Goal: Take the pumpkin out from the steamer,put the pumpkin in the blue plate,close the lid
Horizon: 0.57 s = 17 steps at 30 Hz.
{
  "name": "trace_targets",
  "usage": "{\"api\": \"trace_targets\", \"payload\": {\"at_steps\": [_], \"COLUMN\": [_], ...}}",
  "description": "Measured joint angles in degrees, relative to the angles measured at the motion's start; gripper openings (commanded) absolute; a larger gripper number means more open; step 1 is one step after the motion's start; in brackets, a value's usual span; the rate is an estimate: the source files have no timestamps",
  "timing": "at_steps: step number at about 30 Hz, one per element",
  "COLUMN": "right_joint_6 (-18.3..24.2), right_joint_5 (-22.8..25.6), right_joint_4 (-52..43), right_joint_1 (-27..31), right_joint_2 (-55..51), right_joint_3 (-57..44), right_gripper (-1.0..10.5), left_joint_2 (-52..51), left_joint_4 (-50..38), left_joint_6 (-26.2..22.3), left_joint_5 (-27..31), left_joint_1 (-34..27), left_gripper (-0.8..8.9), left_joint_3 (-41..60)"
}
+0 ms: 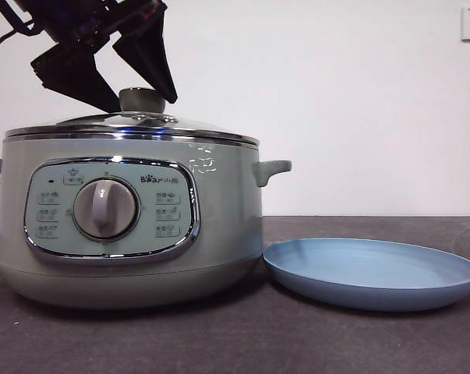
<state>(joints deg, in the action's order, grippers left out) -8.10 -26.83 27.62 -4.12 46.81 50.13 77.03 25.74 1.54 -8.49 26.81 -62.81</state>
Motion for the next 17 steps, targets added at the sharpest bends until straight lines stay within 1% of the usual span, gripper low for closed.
{"api": "trace_targets", "payload": {"at_steps": [12,13,17], "right_joint_6": [0.00,0.00,0.00], "right_joint_5": [0.00,0.00,0.00], "right_joint_4": [0.02,0.02,0.04], "right_joint_1": [0.00,0.00,0.00], "right_joint_2": [0.00,0.00,0.00], "right_joint_3": [0.00,0.00,0.00], "right_gripper": [4.7,4.7,4.7], "left_joint_2": [0.07,0.11,0.11], "left_joint_4": [0.63,0.66,0.85], "left_joint_6": [-1.11,-1.11,-1.81], "left_joint_5": [-0.15,-0.17,-0.11], "left_joint_1": [0.00,0.00,0.00], "left_gripper": [3.98,3.51,0.39], "left_joint_3": [0.00,0.00,0.00]}}
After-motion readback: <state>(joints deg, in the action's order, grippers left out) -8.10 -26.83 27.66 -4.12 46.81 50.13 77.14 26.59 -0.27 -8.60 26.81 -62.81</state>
